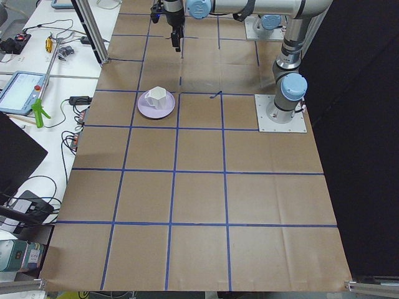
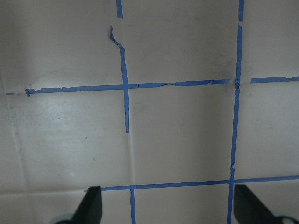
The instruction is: Flip cup and place on plate
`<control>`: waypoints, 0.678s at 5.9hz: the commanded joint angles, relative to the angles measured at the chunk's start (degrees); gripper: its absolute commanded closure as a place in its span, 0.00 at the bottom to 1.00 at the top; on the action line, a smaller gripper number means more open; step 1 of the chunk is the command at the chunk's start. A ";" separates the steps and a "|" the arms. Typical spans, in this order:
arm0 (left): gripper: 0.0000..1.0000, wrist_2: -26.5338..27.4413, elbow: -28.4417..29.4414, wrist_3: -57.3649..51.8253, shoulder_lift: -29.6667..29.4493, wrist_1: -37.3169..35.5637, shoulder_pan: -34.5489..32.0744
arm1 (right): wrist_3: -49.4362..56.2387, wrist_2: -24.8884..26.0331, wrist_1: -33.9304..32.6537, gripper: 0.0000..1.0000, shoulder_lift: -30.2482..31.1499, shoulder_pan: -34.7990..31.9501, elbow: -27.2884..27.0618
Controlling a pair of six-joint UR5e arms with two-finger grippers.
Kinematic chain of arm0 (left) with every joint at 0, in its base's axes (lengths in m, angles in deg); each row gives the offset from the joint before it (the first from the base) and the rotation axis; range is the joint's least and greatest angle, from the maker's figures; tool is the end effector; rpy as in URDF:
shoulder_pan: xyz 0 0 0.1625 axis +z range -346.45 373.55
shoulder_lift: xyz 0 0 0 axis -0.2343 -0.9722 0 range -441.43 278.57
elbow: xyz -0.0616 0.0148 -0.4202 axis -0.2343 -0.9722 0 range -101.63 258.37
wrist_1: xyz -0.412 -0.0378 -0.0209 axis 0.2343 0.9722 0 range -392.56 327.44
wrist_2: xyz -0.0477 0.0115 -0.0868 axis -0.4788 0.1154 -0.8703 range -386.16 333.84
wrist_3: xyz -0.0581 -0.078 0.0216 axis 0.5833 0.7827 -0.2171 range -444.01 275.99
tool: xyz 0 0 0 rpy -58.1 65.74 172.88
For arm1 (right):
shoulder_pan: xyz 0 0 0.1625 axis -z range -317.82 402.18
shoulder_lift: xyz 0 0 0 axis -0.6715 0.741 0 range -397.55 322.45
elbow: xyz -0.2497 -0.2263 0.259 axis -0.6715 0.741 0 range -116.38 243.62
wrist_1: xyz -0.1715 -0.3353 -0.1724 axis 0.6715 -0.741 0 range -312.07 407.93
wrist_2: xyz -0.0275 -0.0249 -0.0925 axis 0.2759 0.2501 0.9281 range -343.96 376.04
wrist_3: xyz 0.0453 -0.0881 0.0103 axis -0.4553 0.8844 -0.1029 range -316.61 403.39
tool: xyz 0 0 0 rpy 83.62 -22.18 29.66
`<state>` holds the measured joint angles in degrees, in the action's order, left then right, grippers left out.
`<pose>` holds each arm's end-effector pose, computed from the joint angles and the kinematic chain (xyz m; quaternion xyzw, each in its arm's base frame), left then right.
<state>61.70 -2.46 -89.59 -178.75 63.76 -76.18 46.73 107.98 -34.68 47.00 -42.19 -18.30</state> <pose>-0.1345 -0.5385 0.4896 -0.0456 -0.9980 -0.0380 0.0206 0.0781 -0.5334 0.4960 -0.0192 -0.9988 -0.0426 0.0136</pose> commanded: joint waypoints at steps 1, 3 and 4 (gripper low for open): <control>0.01 0.39 -0.29 -0.40 0.82 0.09 -0.09 | 0.00 0.00 0.00 0.00 0.00 0.00 0.00; 0.01 0.39 -0.47 -0.31 1.00 -0.17 -0.09 | 0.00 0.00 0.00 0.00 0.00 0.00 0.00; 0.01 0.39 -0.47 -0.31 1.00 -0.26 -0.09 | 0.00 0.00 0.00 0.00 0.00 0.00 0.00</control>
<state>62.08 -2.89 -89.92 -177.79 63.58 -76.27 46.73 107.98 -34.68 47.00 -42.19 -18.30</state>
